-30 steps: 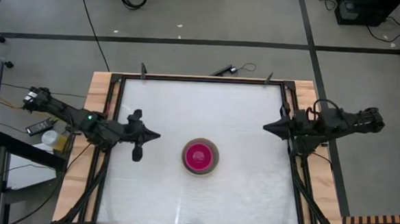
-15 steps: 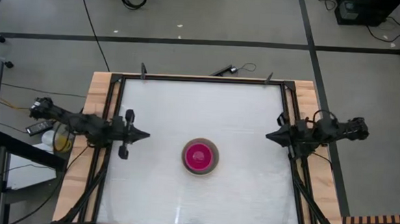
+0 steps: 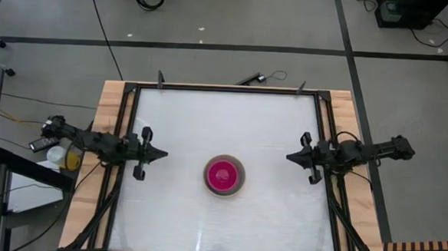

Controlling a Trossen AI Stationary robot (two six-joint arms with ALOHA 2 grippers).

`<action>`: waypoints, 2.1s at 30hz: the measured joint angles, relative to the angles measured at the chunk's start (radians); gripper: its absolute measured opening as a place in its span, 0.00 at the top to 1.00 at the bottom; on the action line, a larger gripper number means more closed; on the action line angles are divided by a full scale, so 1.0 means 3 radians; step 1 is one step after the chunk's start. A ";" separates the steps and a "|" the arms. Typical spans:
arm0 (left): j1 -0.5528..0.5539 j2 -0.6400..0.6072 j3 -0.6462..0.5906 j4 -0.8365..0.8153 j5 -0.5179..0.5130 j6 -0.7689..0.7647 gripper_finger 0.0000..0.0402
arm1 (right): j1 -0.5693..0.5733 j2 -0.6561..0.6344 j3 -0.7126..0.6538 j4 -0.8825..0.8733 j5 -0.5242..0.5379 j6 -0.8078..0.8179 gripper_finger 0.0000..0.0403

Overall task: Nest bowls inside each other
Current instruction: Return to Home Position

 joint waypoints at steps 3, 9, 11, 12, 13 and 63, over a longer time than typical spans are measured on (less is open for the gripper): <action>0.0128 0.0004 -0.0004 0.0001 0.0085 0.0039 1.00 | -0.0082 0.0001 -0.0001 -0.0046 -0.0101 0.0009 1.00; 0.0543 0.0006 -0.0004 -0.0026 0.0654 0.0060 1.00 | -0.0207 0.0001 -0.0001 -0.0040 -0.0210 0.0152 0.98; 0.0676 0.0006 -0.0005 -0.0024 0.0864 0.0060 1.00 | -0.0209 0.0001 -0.0001 -0.0039 -0.0181 0.0159 0.95; 0.0735 0.0006 -0.0005 -0.0021 0.0963 0.0059 1.00 | -0.0209 0.0001 -0.0001 -0.0037 -0.0173 0.0160 0.94; 0.0787 0.0006 -0.0005 -0.0012 0.1033 0.0059 1.00 | -0.0209 0.0001 -0.0001 -0.0036 -0.0167 0.0159 0.93; 0.0946 0.0009 -0.0009 -0.0024 0.1174 -0.0008 0.95 | -0.0207 0.0003 -0.0001 -0.0029 -0.0136 0.0157 0.91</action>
